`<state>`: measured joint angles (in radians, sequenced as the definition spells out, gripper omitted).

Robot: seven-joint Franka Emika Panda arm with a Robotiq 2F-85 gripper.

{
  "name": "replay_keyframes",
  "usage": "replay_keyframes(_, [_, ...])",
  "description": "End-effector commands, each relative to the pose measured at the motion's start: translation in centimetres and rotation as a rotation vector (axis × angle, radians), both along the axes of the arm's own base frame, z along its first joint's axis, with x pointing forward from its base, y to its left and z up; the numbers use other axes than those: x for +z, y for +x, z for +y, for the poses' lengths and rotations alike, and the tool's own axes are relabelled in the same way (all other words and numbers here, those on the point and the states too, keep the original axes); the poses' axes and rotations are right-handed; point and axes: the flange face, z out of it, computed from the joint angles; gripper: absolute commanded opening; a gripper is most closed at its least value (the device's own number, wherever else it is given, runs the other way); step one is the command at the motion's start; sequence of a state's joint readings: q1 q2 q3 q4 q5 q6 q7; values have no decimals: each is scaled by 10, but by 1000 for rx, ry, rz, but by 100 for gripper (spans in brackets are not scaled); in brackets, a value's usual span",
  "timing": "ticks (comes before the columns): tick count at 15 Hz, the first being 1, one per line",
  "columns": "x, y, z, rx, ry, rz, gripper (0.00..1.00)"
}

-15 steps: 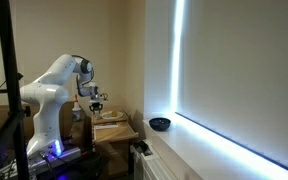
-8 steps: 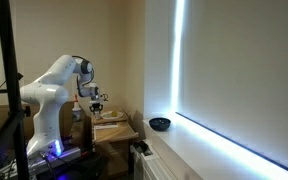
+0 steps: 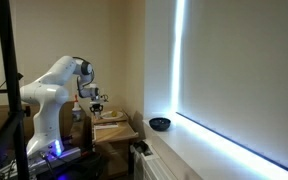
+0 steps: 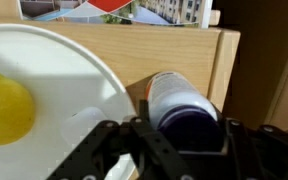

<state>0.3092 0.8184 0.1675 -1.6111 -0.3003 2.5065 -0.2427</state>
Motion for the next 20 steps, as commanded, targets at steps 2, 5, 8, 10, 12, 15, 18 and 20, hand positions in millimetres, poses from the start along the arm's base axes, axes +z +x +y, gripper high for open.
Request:
replay_keyframes(2, [-1,7,2,-20,10,-12,95])
replay_keyframes(5, [9,10,1,-29,19,-34,100])
replay_keyframes(8, [20,11,0,-37,22,-46,100])
replay_keyframes(10, [27,10,-2,-36,21,-34,100])
replay_keyframes(12, [34,8,-4,-31,22,-28,100])
replay_keyframes(15, [46,6,-8,-14,45,-17,100])
replay_keyframes(18, [60,1,-16,3,62,-6,100])
replay_keyframes(20, [73,-2,-24,6,92,-19,100])
